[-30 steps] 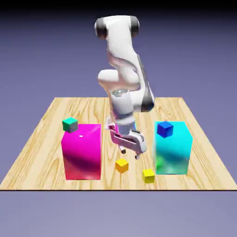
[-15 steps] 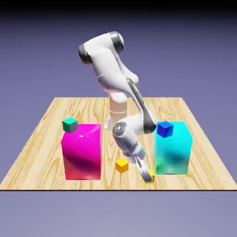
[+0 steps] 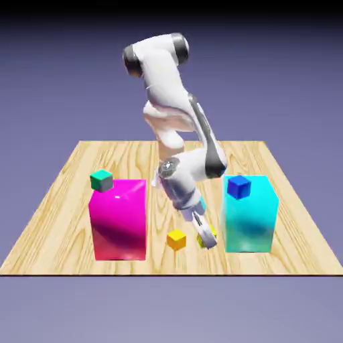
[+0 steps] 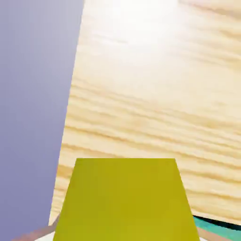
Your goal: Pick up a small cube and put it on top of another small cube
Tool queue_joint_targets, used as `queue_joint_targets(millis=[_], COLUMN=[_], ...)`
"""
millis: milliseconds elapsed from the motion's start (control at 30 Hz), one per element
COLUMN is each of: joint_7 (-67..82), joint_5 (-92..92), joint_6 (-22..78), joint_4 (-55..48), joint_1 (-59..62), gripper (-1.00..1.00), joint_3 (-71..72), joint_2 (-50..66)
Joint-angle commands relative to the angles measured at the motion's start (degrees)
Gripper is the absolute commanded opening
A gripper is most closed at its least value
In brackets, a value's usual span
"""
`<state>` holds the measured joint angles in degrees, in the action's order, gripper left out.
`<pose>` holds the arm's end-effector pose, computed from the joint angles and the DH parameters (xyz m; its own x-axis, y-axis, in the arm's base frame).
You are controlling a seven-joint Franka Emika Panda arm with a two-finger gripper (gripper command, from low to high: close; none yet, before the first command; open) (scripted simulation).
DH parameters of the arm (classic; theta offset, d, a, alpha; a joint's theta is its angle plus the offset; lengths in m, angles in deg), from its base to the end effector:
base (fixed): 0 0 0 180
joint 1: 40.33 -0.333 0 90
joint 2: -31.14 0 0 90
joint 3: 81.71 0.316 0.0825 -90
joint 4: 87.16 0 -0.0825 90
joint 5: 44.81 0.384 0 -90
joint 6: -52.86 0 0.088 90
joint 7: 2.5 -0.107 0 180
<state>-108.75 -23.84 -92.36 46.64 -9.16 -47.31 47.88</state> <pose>0.5127 0.0318 0.2287 -0.5286 -0.7966 -0.2933 -0.8485 0.4856 0.2103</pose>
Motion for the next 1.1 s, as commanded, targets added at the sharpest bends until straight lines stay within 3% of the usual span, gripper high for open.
queue_joint_targets(millis=[0,300,733,800,933,967,1067], joint_7=[0.2,0.7,-6.4,-6.9,-4.0,-4.0,-5.5], joint_5=[-0.1,0.2,4.7,5.0,8.6,8.6,6.7], joint_6=[1.2,14.6,35.7,35.9,26.3,26.3,31.3], joint_4=[0.0,-0.2,-2.1,-2.2,4.1,4.1,0.8], joint_1=[-0.1,-0.4,1.0,1.1,-0.2,-0.2,0.5], gripper=[-1.00,-1.00,-1.00,-1.00,-1.00,1.00,1.00], joint_3=[-1.3,-17.2,-43.8,-44.2,-42.2,-42.2,-43.3], joint_2=[-2.1,-20.8,-32.0,-31.4,-28.0,-28.0,-29.8])
